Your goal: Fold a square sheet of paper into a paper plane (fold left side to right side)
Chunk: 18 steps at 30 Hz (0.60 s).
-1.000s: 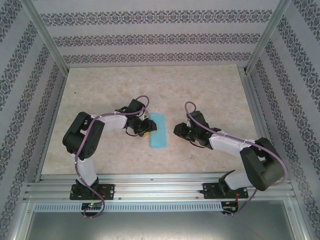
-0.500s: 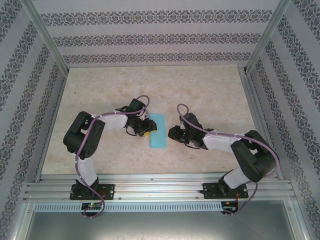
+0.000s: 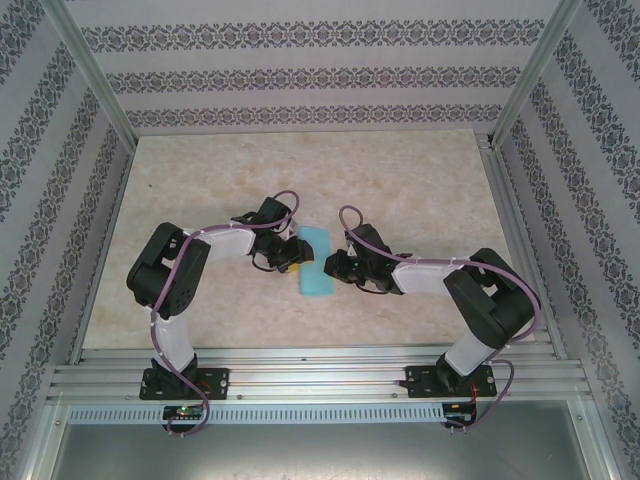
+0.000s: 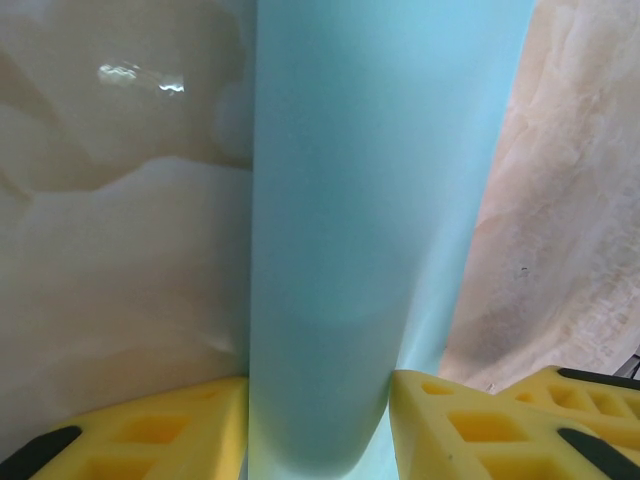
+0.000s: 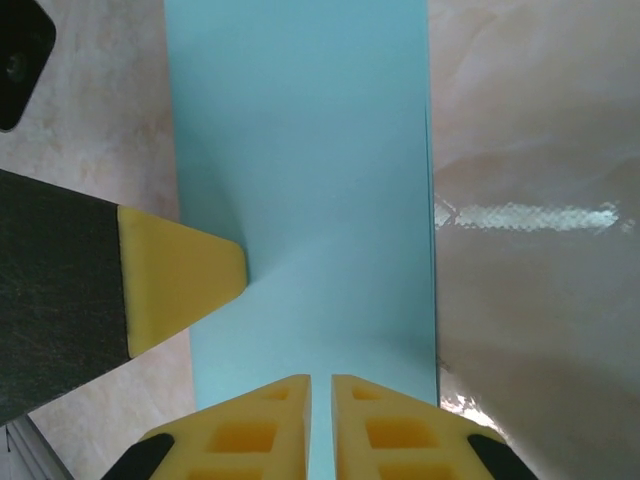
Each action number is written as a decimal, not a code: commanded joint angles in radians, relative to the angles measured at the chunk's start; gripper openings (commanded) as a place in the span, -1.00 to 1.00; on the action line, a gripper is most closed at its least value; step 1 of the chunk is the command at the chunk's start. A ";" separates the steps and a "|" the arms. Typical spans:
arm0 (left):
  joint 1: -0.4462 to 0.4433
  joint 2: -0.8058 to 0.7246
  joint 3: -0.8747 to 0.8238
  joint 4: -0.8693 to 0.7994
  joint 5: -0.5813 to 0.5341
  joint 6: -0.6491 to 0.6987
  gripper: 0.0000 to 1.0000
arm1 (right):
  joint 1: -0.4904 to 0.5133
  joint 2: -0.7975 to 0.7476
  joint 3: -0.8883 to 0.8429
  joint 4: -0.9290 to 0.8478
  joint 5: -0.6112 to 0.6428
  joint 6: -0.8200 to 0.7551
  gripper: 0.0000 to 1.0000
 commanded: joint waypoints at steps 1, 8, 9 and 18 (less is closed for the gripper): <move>-0.038 0.101 -0.017 0.014 -0.095 0.006 -0.14 | 0.013 0.034 0.030 0.036 -0.007 0.015 -0.75; -0.040 0.107 -0.012 0.013 -0.093 0.008 -0.14 | 0.017 0.070 0.037 0.030 -0.002 0.014 -0.77; -0.040 0.108 -0.012 0.012 -0.094 0.008 -0.14 | 0.016 0.073 0.036 0.030 0.000 0.012 -0.77; -0.042 0.109 -0.006 0.006 -0.095 0.014 -0.14 | 0.017 0.094 0.038 -0.007 0.011 0.002 -0.78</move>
